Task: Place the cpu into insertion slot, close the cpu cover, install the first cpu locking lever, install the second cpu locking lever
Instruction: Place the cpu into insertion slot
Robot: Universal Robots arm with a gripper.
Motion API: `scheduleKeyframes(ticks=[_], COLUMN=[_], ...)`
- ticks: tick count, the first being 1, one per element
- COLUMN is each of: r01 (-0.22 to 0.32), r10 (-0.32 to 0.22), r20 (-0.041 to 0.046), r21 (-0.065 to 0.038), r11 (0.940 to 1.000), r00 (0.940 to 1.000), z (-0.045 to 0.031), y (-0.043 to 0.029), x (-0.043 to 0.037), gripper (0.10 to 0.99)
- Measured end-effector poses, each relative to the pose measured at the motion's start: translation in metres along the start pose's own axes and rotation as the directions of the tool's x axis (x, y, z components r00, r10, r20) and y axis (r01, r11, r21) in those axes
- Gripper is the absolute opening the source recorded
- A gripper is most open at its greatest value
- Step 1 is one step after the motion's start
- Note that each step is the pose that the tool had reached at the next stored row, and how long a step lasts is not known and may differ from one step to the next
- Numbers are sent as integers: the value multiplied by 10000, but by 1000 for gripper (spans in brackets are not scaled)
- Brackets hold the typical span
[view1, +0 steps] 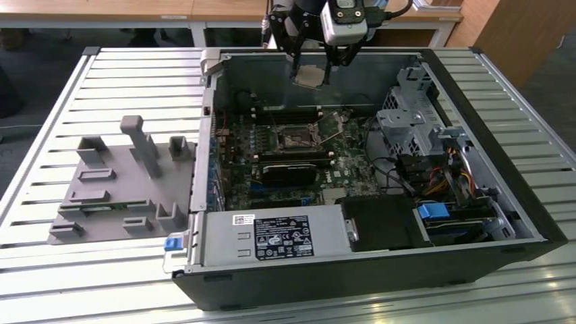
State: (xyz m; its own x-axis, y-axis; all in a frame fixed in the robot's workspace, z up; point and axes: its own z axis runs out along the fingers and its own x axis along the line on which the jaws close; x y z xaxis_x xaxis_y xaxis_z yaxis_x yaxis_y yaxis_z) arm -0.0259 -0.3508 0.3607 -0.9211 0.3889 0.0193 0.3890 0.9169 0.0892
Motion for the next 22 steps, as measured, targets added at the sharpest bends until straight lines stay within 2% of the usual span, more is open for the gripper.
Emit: scheduleKeyframes(ticks=[22], r01=[-614], r10=[614], r20=[55], r21=[-14], r11=[9981], r00=[9981], z=[0], y=[0], x=[0], gripper=[541])
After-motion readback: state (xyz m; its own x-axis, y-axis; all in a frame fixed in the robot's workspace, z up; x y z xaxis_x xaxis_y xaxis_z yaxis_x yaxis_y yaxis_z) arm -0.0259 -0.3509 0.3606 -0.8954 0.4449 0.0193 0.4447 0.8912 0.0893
